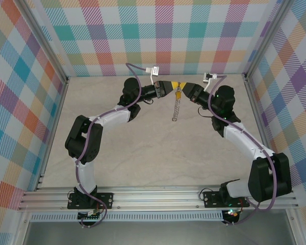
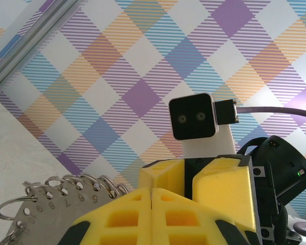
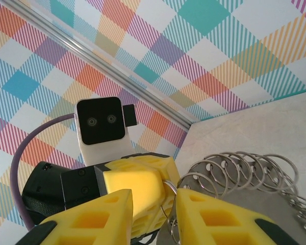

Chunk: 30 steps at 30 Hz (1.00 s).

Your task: Put the keys on the keyring

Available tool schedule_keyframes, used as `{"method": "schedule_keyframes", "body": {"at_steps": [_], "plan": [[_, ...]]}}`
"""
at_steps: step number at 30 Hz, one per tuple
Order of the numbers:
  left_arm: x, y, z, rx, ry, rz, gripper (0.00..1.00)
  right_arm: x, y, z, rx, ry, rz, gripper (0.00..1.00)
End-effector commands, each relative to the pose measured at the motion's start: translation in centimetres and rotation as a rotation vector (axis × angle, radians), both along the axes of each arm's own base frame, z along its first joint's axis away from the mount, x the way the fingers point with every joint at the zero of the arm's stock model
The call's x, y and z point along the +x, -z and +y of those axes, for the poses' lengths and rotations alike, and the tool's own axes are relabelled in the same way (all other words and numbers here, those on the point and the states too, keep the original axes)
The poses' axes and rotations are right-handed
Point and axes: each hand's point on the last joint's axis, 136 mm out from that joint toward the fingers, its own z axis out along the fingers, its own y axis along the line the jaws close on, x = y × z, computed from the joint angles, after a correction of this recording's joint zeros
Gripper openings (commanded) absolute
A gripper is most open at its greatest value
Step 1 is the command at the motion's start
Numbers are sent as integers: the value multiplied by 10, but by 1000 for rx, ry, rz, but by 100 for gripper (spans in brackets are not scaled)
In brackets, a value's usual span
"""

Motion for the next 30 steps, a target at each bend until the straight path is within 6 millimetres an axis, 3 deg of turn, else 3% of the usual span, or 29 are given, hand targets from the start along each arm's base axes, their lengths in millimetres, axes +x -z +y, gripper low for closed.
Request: {"method": "schedule_keyframes", "body": {"at_steps": [1, 15, 30], "plan": [[-9, -35, 1, -62, 4, -101, 0, -5, -7, -1, -6, 6, -34, 28], [-9, -34, 1, -62, 3, -101, 0, 1, -7, 12, 19, -57, -28, 27], [-8, -33, 0, -62, 3, -98, 0, 0, -18, 15, 19, -76, -52, 15]]}}
